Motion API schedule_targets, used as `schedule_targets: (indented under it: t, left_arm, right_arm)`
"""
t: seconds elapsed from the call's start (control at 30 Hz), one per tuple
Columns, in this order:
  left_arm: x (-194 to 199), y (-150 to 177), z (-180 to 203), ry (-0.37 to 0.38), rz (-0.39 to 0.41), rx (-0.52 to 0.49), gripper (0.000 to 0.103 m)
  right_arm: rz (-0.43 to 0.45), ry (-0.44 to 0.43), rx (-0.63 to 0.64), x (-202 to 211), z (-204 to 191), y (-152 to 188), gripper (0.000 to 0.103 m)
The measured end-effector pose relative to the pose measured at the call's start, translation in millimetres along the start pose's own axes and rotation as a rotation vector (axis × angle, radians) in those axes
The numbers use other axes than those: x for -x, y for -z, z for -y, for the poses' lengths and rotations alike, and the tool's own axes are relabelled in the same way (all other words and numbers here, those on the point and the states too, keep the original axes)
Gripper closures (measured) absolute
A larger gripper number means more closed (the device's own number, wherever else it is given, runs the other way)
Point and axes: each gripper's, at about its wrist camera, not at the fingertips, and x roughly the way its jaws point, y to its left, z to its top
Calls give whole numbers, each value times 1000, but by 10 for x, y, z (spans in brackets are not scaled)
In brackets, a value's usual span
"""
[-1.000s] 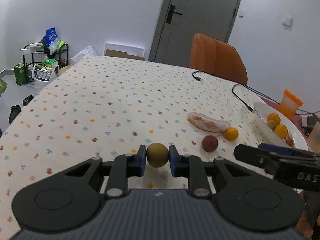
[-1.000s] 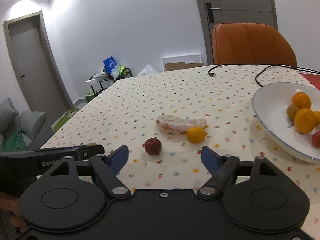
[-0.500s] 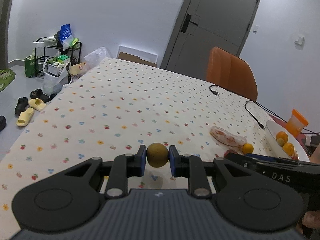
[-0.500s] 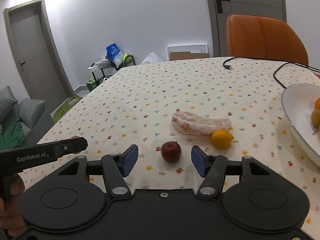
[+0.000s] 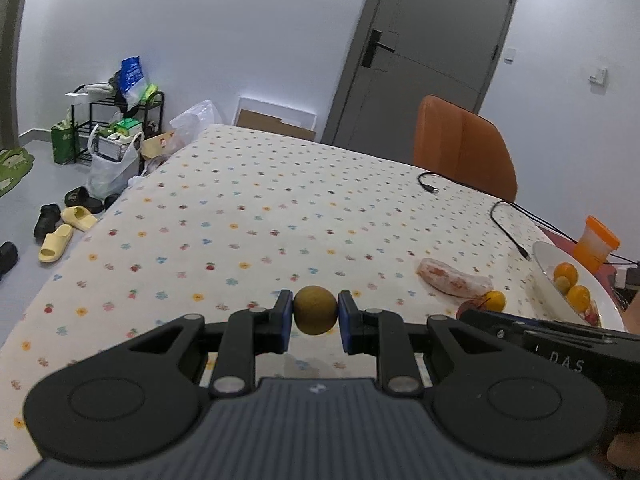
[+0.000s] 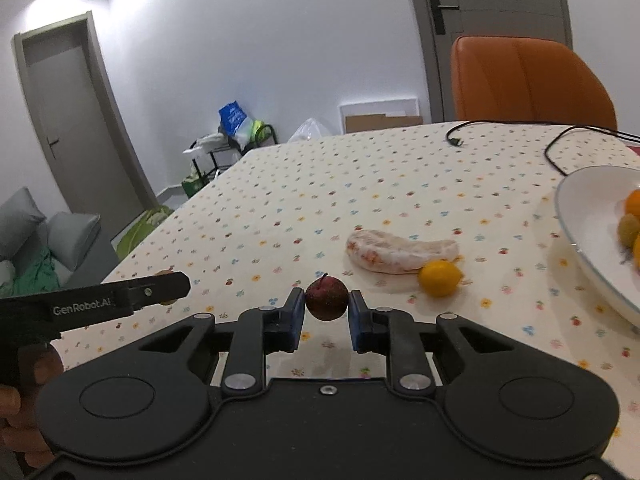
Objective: Organize fruits
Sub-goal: 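Carry the green fruit and the red plum over the white bowl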
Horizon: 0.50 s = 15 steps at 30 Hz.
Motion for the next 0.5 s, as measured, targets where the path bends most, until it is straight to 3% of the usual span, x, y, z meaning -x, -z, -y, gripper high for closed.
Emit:
schedule_targets:
  t: [0.5]
  left_arm:
    - [51, -18, 536, 67, 13, -76, 81]
  right_arm:
    - [97, 37, -54, 477, 335, -11, 81]
